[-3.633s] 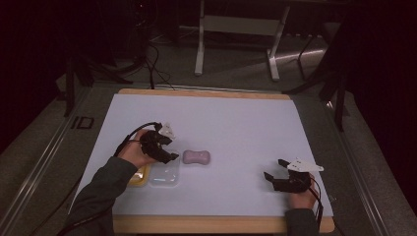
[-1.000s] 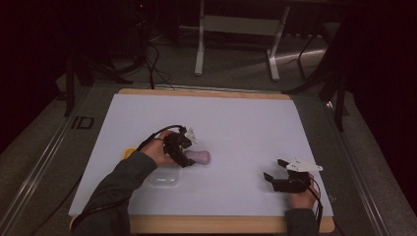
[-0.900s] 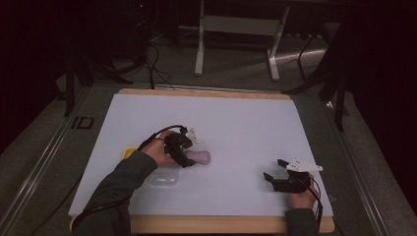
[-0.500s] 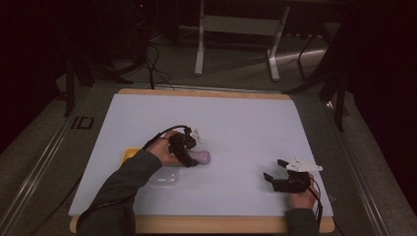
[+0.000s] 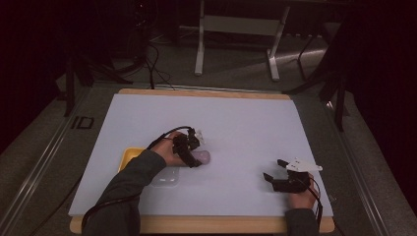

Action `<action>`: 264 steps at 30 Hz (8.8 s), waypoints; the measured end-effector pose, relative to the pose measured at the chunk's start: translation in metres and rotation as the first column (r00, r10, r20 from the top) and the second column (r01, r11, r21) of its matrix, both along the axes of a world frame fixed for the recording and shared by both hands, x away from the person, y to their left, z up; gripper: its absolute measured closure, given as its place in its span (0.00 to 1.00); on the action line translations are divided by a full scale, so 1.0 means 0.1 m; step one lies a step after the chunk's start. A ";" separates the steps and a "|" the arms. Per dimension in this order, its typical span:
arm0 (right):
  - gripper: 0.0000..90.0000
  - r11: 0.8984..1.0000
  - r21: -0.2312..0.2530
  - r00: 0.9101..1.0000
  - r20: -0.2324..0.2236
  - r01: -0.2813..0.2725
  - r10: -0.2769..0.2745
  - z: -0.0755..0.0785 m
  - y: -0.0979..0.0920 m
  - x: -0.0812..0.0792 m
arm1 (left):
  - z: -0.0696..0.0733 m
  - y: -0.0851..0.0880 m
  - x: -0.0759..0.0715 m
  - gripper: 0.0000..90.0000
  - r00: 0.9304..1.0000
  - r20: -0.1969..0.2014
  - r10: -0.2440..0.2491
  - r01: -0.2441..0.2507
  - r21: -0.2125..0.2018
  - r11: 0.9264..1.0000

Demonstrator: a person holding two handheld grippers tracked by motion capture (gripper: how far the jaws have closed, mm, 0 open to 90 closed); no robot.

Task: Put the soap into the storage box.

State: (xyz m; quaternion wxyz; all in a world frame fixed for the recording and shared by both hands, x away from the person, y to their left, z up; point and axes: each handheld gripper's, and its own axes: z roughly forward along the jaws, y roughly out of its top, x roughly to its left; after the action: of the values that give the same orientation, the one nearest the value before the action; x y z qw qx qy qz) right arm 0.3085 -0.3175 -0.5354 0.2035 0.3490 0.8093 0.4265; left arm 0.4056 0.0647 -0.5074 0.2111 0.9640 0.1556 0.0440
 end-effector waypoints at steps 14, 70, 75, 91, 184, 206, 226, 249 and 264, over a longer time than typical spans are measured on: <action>0.21 1.000 -0.002 1.000 -0.001 0.000 0.000 0.00 0.00 0.00 | 0.01 -0.07 0.01 0.51 0.999 -0.033 0.027 -0.025 0.051 0.998; 0.21 1.000 -0.003 1.000 -0.001 -0.001 0.001 0.00 0.00 0.00 | 0.36 -0.08 -0.12 0.54 1.000 -0.006 -0.007 0.008 0.090 0.996; 0.21 1.000 -0.003 1.000 0.000 -0.001 0.001 0.00 0.00 0.00 | 0.40 -0.04 -0.14 0.54 1.000 -0.001 -0.006 0.006 0.097 0.995; 0.21 1.000 -0.003 1.000 0.004 0.000 0.000 0.00 0.00 0.00 | 0.51 0.12 -0.25 0.54 1.000 0.026 0.012 -0.014 0.064 0.998; 0.21 1.000 -0.015 1.000 0.010 0.000 0.001 0.00 0.01 -0.01 | 0.62 1.01 -0.49 0.54 0.887 -0.022 0.462 -0.462 -0.001 0.887; 0.21 1.000 -0.016 1.000 0.009 0.000 0.000 0.00 0.01 -0.01 | 0.61 1.29 -0.53 0.54 0.831 -0.004 0.556 -0.556 0.005 0.831; 0.21 1.000 -0.018 1.000 0.010 -0.001 0.001 0.00 0.01 -0.01 | 0.57 1.49 -0.64 0.54 0.769 0.000 0.640 -0.640 -0.010 0.769; 0.21 1.000 -0.019 1.000 0.011 0.001 -0.001 0.00 0.02 -0.01 | 0.42 1.67 -0.79 0.54 0.716 -0.045 0.697 -0.698 -0.025 0.716; 0.21 1.000 -0.021 1.000 0.011 0.002 -0.002 0.00 0.02 -0.01 | 0.17 1.68 -0.84 0.49 0.701 -0.074 0.709 -0.710 0.021 0.704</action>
State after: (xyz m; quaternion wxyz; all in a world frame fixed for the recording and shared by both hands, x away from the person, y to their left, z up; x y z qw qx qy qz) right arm 0.3072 -0.3156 -0.5355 0.2119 0.3453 0.8122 0.4198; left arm 0.3218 0.2330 -0.4909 0.1762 0.8300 0.5225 0.0842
